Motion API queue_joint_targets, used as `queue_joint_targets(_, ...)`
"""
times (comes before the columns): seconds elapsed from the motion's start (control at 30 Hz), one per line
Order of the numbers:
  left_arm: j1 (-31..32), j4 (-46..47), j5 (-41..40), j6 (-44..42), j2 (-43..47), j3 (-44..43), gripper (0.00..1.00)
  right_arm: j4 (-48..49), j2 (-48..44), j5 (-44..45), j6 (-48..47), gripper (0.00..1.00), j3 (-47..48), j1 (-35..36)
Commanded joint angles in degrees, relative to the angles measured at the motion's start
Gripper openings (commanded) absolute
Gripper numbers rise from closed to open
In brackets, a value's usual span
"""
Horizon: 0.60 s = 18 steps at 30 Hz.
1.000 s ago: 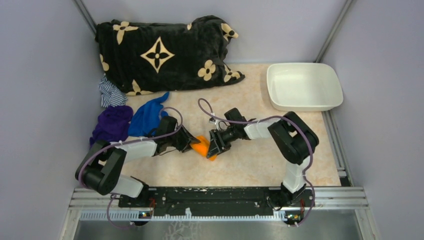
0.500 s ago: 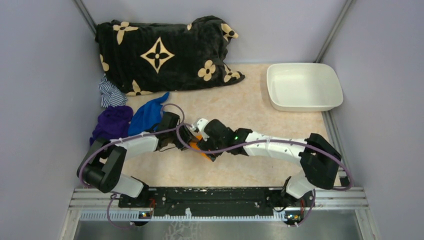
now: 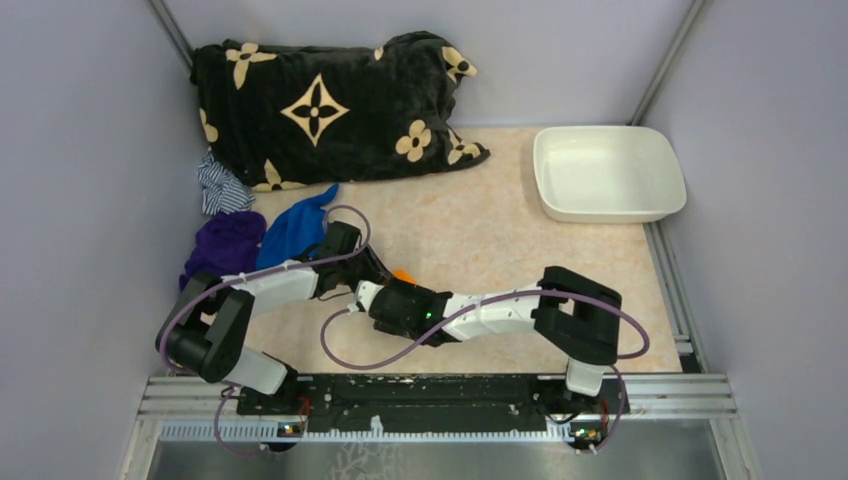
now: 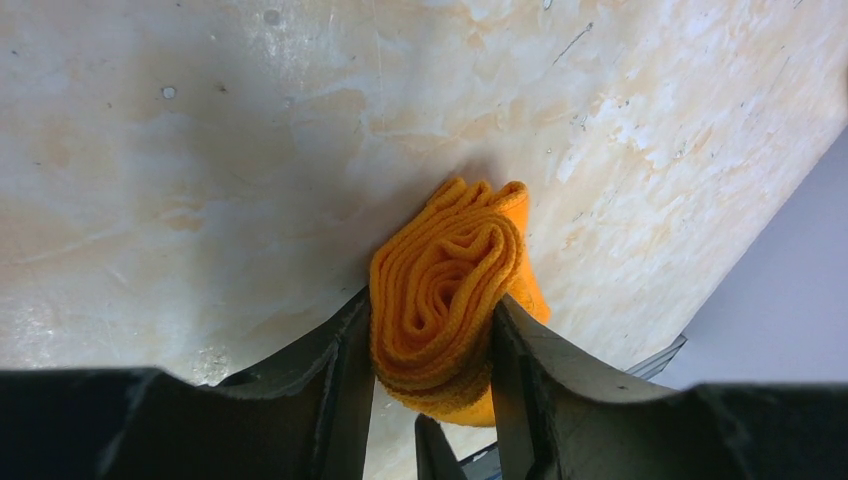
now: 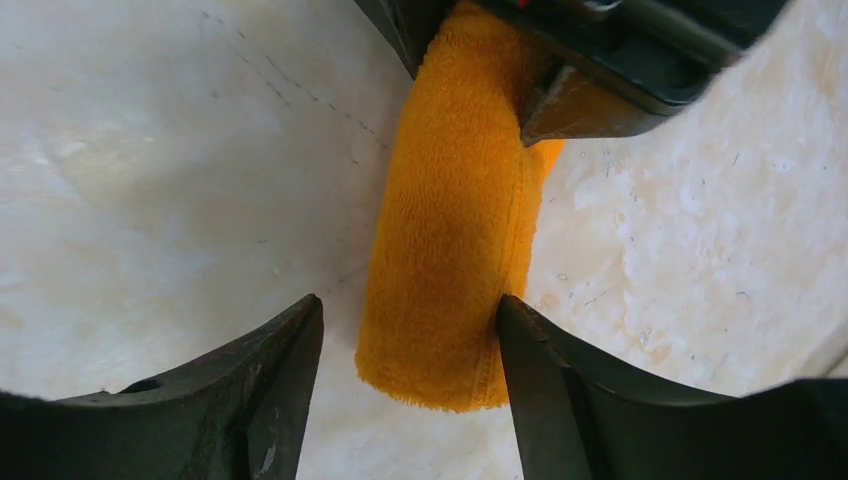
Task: Roll the towels
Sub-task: Roll the towel at the center of the board.
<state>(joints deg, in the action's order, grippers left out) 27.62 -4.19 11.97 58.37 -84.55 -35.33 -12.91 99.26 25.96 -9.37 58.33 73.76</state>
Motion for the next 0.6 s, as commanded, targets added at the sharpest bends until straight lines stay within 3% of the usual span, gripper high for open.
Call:
queue_joint_targets(0.0, -0.06, -4.25, -2.9, -1.97, -1.36, -0.08, 0.49, 1.53, 4.41, 5.36, -1.16, 0.63, 3.13, 0.25)
queue_joint_targets(0.13, -0.09, -4.1, -2.41, -2.34, -1.79, -0.09, 0.49, -0.98, 8.65, 5.61, 0.01, 0.63, 3.98, 0.01)
queue_joint_targets(0.37, -0.03, -3.99, -2.01, -3.48, -2.99, -0.59, 0.5, -4.86, 9.91, -2.49, 2.68, 0.59, 3.9, -2.78)
queue_joint_targets(0.57, -0.1, -3.92, -2.42, -4.0, -3.6, -1.2, 0.53, -8.53, 11.57, -5.15, 4.72, 0.44, 3.32, -3.69)
